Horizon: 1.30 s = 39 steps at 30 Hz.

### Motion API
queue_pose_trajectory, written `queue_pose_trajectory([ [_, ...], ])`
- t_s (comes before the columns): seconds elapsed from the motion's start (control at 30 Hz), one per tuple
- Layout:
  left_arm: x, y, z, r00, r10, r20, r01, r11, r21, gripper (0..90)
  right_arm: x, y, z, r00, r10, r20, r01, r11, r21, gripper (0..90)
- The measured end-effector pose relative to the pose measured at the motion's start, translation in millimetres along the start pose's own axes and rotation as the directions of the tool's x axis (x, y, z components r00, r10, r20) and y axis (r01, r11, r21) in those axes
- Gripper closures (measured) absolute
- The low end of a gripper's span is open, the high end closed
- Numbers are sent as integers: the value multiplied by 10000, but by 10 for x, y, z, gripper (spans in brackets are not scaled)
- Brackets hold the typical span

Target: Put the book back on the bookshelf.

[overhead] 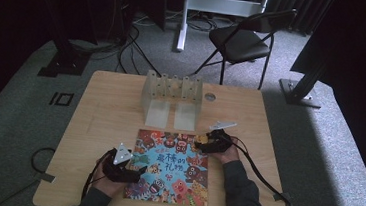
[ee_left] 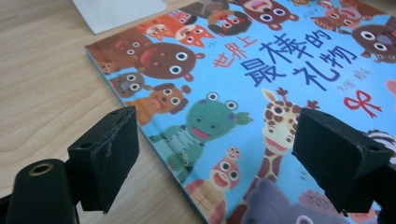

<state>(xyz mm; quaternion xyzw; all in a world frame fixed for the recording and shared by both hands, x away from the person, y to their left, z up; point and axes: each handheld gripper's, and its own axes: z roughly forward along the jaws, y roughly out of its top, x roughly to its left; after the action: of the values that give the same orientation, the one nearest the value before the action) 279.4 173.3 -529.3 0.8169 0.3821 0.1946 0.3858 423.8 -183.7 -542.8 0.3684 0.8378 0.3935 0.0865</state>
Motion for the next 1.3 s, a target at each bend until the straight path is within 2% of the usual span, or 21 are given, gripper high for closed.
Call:
queue_pose_trajectory([
  [0.23,-171,16,-20,9978,532,389,-538,9984,150,93,-46,18,-32,9990,361,-281,-363,9993,-45,276],
  [0.37,-323,14,-32,9931,980,651,-995,9948,199,58,-55,47,-86,9982,456,-380,-466,9986,-244,287],
  [0.47,-431,10,-29,9890,1281,739,-1300,9913,214,26,-78,79,-154,9955,648,-694,-686,9962,-544,287],
  [0.57,-551,6,-28,9801,1685,1045,-1716,9849,210,19,-103,127,-240,9900,840,-1134,-938,9920,-841,287],
  [0.6,-598,5,-32,9753,1847,1208,-1888,9818,226,18,-105,138,-257,9895,828,-1186,-940,9913,-919,288],
  [0.63,-628,4,-32,9733,1927,1244,-1967,9803,201,16,-102,159,-284,9887,824,-1253,-955,9901,-1030,287],
  [0.7,-703,-1,-29,9662,2139,1437,-2186,9757,173,15,-93,190,-319,9885,762,-1307,-913,9893,-1138,287],
  [0.77,-770,-2,-35,9619,2273,1522,-2309,9730,64,15,-82,226,-352,9887,677,-1341,-839,9893,-1192,287],
  [0.8,-792,0,-42,9570,2353,1697,-2386,9711,-13,15,-78,243,-361,9893,611,-1323,-767,9903,-1157,287],
  [0.83,-792,0,-42,9570,2353,1697,-2386,9711,-13,15,-78,243,-361,9893,611,-1323,-767,9903,-1157,287],
  [0.87,-857,-10,-35,9474,2688,1736,-2725,9621,-21,15,-72,257,-368,9898,581,-1303,-731,9909,-1131,287],
  [0.93,-908,-26,-13,9397,2886,1837,-2940,9558,25,15,-70,293,-398,9889,534,-1385,-707,9899,-1232,288],
  [1.0,-954,-32,25,9370,3047,1707,-3112,9502,126,16,-65,311,-418,9880,540,-1446,-735,9884,-1329,288],
  [1.1,-989,-11,63,9356,3178,1539,-3235,9462,127,16,-49,341,-448,9878,493,-1474,-709,9869,-1449,288],
  [1.2,-980,15,83,9406,3042,1509,-3087,9512,65,23,-31,364,-460,9897,398,-1374,-591,9884,-1396,288],
  [1.23,-980,15,87,9386,3112,1491,-3155,9489,60,23,-32,368,-462,9896,396,-1386,-593,9882,-1411,287],
  [1.3,-985,11,92,9391,3120,1443,-3159,9488,45,23,-32,374,-460,9896,426,-1376,-621,9881,-1409,288],
])
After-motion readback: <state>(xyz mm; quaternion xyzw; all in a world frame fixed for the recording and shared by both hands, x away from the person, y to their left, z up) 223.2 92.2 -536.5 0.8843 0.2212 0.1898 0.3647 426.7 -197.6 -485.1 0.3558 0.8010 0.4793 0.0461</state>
